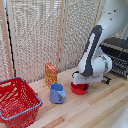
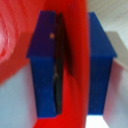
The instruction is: Please locate the crimson dish within your space. Move your hand towards it gently. Tenderly hold the bowl carefully using your fingers and raise it. With caution, shift it towards the basket. Kindly let loose of the dish to drop it in the basket.
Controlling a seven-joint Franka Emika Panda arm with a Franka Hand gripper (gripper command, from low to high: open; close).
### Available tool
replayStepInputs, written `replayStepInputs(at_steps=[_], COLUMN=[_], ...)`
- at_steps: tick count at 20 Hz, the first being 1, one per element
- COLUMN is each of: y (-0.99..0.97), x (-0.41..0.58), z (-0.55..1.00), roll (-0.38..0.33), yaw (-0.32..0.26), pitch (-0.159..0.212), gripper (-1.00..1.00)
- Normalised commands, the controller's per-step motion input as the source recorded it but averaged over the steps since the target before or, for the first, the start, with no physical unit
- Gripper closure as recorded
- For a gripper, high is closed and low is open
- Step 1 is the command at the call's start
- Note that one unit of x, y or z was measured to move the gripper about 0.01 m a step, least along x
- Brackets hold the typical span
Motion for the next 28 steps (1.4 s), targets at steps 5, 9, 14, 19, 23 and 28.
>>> replayStepInputs(at_steps=[5,9,14,19,23,28], y=[-0.20,-0.11,-0.02,0.13,0.65,0.82], x=[0.247,0.399,0.505,0.495,0.289,0.113], z=[0.93,1.00,1.00,1.00,0.95,0.83], roll=[0.000,0.000,0.000,0.000,0.000,0.017], yaw=[-0.041,-0.003,0.024,0.075,0.077,0.010], pitch=[0.127,0.085,0.066,0.100,0.142,0.080], gripper=[1.00,1.00,1.00,1.00,1.00,1.00])
